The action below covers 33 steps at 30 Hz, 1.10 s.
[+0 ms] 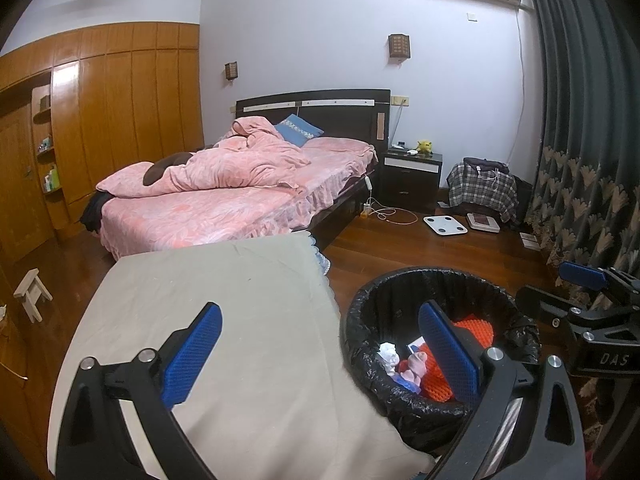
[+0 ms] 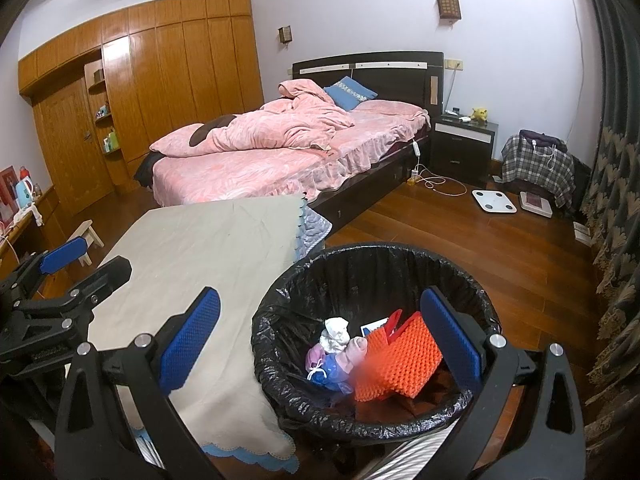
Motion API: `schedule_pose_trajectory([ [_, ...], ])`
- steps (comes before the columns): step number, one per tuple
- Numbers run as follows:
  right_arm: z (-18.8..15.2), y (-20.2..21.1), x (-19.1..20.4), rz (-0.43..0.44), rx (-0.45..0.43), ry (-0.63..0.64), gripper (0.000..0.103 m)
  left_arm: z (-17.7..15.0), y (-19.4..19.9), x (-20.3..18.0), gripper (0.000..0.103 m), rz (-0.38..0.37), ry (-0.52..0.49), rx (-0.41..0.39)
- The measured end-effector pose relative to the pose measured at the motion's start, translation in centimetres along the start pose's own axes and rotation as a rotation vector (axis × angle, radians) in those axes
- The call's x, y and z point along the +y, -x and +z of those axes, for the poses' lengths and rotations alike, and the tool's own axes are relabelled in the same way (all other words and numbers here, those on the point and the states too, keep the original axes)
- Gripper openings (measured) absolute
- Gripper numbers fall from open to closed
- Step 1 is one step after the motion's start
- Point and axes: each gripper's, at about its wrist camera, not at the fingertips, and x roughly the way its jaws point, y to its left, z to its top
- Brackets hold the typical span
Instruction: Collect trash
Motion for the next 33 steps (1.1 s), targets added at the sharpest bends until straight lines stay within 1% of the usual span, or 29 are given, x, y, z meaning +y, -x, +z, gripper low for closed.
schedule_pose_trajectory([
  [33, 0.2, 0.0, 0.1, 0.001, 0.005, 0.000, 0.098, -0.4, -0.1, 0.9, 0.097, 0.007, 0.004, 0.005],
])
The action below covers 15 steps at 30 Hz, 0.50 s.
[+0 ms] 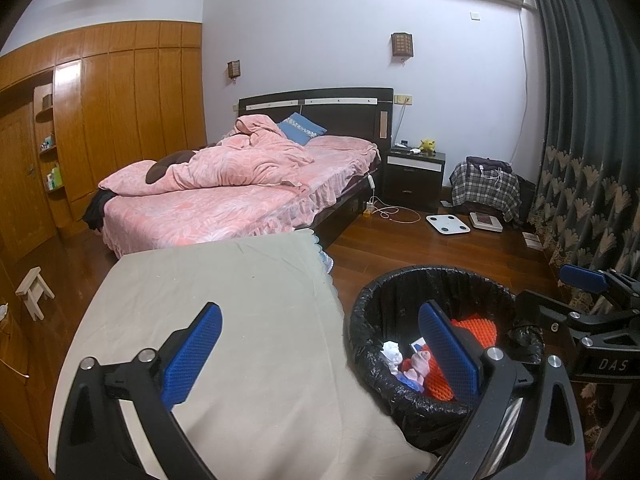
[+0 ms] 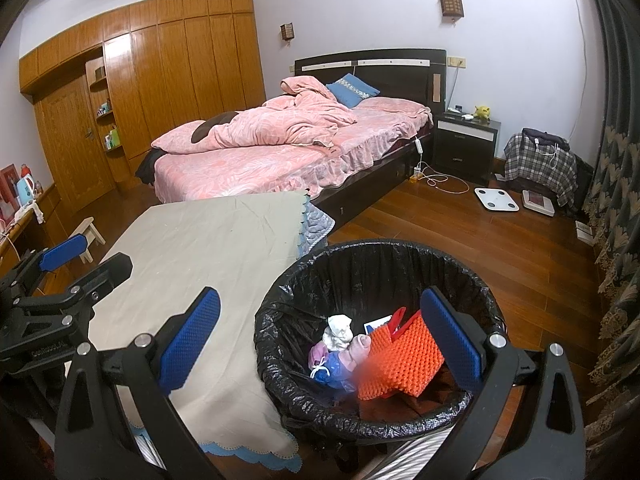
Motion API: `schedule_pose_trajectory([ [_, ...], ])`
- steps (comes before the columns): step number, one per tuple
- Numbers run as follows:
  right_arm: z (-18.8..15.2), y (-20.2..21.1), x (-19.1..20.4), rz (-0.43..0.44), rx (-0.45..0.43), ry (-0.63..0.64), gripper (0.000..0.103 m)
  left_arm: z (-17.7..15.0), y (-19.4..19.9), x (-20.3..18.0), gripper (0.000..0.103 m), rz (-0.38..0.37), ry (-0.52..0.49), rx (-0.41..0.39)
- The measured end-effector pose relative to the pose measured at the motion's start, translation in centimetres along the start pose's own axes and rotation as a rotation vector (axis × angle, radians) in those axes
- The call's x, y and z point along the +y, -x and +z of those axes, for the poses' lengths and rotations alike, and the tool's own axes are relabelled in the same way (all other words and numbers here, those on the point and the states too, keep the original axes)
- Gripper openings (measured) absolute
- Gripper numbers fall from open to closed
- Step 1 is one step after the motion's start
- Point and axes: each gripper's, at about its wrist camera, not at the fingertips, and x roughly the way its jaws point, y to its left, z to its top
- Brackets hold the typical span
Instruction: Collect trash
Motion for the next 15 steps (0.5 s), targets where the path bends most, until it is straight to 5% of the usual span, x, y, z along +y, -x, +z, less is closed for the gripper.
schedule_pose_trajectory([
  [15, 0.09, 0.02, 0.03, 0.000, 0.002, -0.001, 0.098, -0.59, -0.14, 0.01, 0.097, 0.000, 0.001, 0.006],
])
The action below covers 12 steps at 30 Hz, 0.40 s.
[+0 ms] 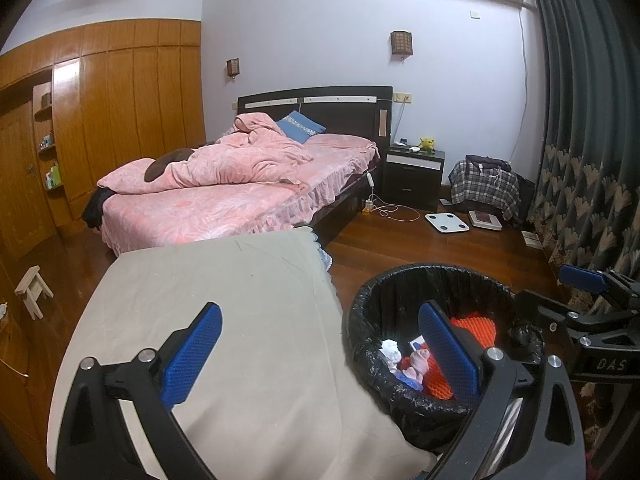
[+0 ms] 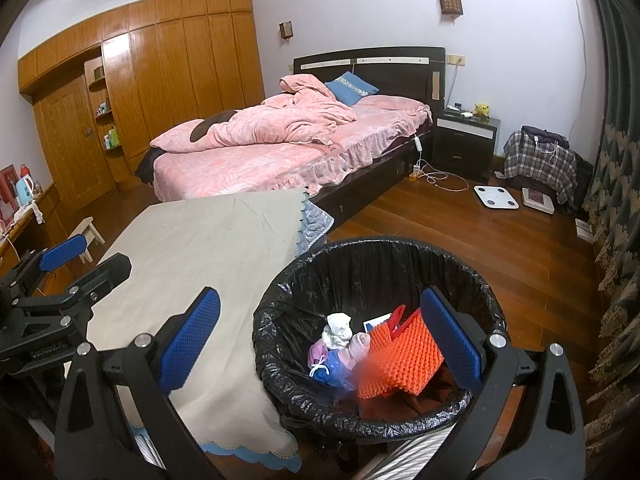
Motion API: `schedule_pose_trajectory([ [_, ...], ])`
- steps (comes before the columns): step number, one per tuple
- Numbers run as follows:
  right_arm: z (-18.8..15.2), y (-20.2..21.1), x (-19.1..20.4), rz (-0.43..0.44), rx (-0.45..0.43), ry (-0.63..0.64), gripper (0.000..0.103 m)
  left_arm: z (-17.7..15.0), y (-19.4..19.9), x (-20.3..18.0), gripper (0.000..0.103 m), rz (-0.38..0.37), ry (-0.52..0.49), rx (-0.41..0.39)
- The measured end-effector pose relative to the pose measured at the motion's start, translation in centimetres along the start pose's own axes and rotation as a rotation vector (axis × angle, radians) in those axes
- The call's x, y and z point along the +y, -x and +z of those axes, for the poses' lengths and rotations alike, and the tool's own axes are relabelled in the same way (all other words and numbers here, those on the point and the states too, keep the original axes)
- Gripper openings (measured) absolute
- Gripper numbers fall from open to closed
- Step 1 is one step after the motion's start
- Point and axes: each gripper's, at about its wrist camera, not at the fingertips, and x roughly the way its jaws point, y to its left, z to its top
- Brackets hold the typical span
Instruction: Collect trash
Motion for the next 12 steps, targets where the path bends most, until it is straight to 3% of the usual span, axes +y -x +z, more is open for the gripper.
schedule_pose_trajectory([
  [12, 0.18, 0.03, -0.07, 0.000, 0.000, 0.001, 0.098, -0.25, -0.09, -0.03, 0.097, 0.002, -0.001, 0.002],
])
